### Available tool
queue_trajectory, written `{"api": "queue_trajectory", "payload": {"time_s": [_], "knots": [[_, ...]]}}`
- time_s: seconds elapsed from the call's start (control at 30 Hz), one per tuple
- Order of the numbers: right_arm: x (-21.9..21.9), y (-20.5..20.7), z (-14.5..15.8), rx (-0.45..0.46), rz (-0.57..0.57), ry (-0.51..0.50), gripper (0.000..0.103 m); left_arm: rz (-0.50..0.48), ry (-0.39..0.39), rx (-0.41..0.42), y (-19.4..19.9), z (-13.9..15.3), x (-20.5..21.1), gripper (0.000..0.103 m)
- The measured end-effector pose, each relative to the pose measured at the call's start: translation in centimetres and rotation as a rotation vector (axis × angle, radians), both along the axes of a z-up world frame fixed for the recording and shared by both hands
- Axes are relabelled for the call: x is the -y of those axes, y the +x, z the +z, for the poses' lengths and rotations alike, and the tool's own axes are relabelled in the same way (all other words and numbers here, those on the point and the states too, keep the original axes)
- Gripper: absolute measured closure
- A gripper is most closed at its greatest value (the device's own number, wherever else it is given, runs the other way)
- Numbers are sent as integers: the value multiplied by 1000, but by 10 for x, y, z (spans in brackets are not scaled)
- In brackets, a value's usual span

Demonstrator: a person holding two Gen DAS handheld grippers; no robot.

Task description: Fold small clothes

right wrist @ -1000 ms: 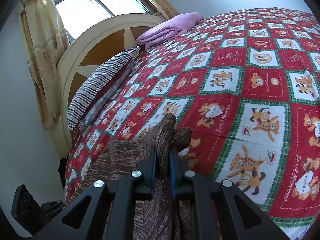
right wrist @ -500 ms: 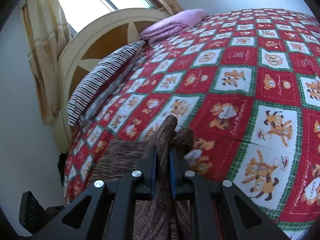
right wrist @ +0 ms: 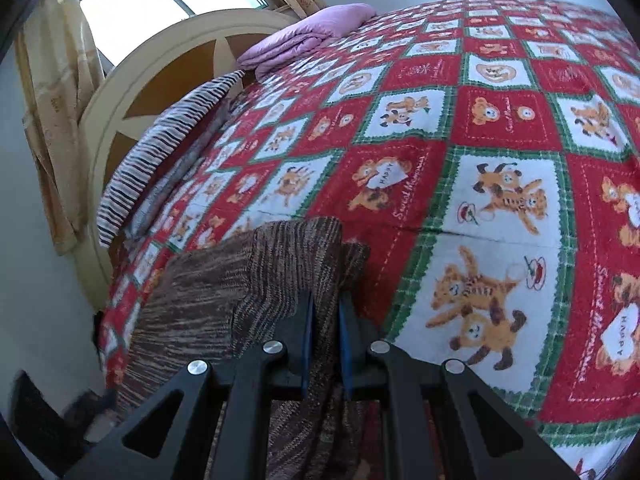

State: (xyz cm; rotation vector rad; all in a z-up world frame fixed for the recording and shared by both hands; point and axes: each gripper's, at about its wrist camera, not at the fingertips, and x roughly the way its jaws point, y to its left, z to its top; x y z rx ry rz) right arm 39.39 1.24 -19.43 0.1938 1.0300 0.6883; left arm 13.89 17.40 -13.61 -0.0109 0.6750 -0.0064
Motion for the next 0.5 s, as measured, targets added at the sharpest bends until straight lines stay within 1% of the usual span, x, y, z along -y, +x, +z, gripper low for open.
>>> {"api": "queue_trajectory", "payload": {"time_s": [0.07, 0.1, 0.17, 0.2, 0.23, 0.27, 0.3, 0.33, 0.37, 0.4, 0.47, 0.5], "knots": [[1, 0, 1, -3, -6, 4, 91, 31, 47, 19, 12, -2, -3, 30], [1, -2, 3, 4, -5, 2, 91, 59, 75, 19, 21, -7, -7, 27], [4, -10, 12, 28, -11, 8, 89, 97, 128, -4, 37, -17, -11, 26], [7, -15, 17, 40, -20, 4, 89, 104, 133, -12, 44, -22, -15, 24], [9, -22, 26, 55, -26, 1, 88, 107, 117, -22, 49, -25, -18, 21], [11, -32, 35, 71, -22, 9, 80, 112, 96, -31, 50, -26, -21, 18], [13, -40, 43, 91, -11, 24, 65, 124, 89, -35, 52, -25, -24, 15], [13, -53, 52, 121, 7, 40, 58, 140, 95, -41, 55, -25, -25, 10], [12, -67, 61, 154, 36, 50, 54, 151, 95, -44, 55, -24, -26, 9], [7, -77, 65, 166, 70, 55, 54, 155, 90, -44, 56, -23, -26, 9], [-3, -99, 64, 157, 158, 73, 54, 160, 88, -41, 54, -19, -26, 9], [-4, -105, 62, 149, 179, 70, 54, 166, 93, -32, 53, -17, -26, 9]]}}
